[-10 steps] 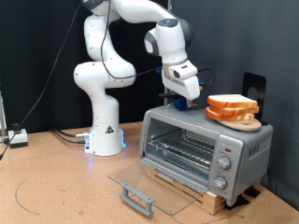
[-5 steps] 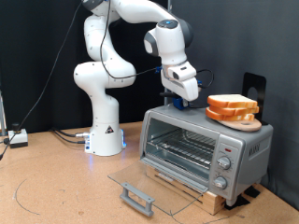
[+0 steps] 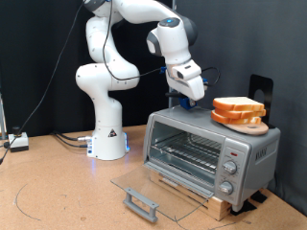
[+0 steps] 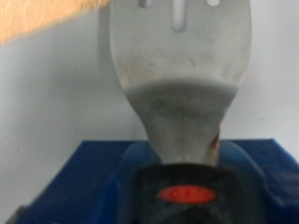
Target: Make a piece of toast with the oven
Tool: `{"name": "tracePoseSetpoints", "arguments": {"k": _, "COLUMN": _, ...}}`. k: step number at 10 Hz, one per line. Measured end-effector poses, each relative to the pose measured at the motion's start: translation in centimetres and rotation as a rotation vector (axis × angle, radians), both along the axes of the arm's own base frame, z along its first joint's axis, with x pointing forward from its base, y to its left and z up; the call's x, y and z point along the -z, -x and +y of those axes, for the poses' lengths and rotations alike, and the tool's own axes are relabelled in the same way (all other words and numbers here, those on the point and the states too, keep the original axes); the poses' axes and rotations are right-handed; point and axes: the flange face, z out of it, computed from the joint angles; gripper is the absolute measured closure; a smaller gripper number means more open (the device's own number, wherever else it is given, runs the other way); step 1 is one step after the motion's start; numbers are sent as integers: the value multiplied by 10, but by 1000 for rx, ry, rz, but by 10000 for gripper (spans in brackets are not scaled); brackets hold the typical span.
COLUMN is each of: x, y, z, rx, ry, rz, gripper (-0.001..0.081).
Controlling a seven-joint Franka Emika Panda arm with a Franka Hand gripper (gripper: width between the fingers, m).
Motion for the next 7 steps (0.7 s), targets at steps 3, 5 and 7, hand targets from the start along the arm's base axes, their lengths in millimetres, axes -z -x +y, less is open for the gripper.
{"name": "tracePoseSetpoints", "arguments": {"k": 3, "x": -33, "y": 12, "z": -8, "rx": -10, "ry": -81, "rz": -28, "gripper": 410}}
{"name": "tracePoseSetpoints", "arguments": {"k": 5, "x": -33, "y": 9, "z": -10, "rx": 8, "ry": -82, "rz": -38, "gripper": 410}}
{"name": "tracePoseSetpoints", "arguments": {"k": 7, "x": -40, "y": 0, "z": -30, "rx": 95, "ry": -119, "rz": -78, "gripper": 410}}
